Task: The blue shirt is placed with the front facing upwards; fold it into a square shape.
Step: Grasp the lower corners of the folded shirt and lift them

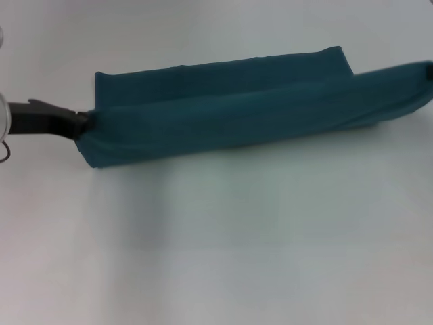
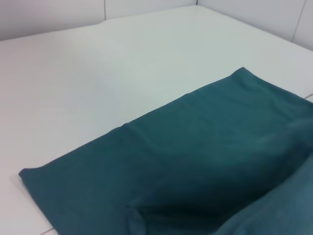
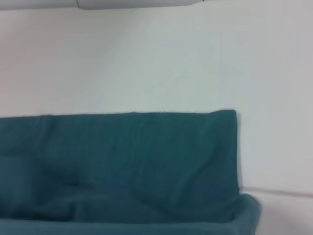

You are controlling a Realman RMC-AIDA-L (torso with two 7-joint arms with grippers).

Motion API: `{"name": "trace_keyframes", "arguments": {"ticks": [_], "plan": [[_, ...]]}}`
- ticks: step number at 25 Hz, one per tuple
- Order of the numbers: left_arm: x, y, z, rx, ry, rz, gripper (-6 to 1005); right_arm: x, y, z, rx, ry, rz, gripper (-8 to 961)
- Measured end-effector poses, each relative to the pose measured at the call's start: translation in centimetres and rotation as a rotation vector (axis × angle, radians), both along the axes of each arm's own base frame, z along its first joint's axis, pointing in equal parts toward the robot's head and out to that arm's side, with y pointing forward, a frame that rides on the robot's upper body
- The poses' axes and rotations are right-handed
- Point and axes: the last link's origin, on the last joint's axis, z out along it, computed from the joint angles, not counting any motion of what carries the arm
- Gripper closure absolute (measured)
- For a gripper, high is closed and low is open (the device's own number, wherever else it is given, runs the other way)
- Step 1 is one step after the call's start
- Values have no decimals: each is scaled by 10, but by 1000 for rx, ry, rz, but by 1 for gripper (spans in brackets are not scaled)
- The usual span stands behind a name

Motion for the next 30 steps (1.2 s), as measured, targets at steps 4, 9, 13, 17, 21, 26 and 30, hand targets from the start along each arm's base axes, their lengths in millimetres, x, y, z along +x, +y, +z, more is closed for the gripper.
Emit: {"name": "trace_keyframes", "arguments": {"ticks": [4,9,13,17,21,26,30], "plan": [[-9,-10,0,-11,-4,15,968,14,-13,-9,-45,20,-44,867],[-19,-36,-5,-40,-7,16,968,38,-45,-18,-91,92,-96,863],[-40,-63,-23,-85,-15,39,968,58,-70,-33,-116,146,-126,861],[-49,-75,-30,-116,-31,68,968,75,-88,-43,-134,179,-163,858],[-55,-94,-38,-186,-55,85,967,84,-105,-48,-152,223,-177,855],[-59,-116,-45,-271,-100,106,967,90,-127,-46,-166,310,-155,852],[-61,-131,-48,-306,-133,122,967,101,-144,-46,-155,366,-158,849]]}}
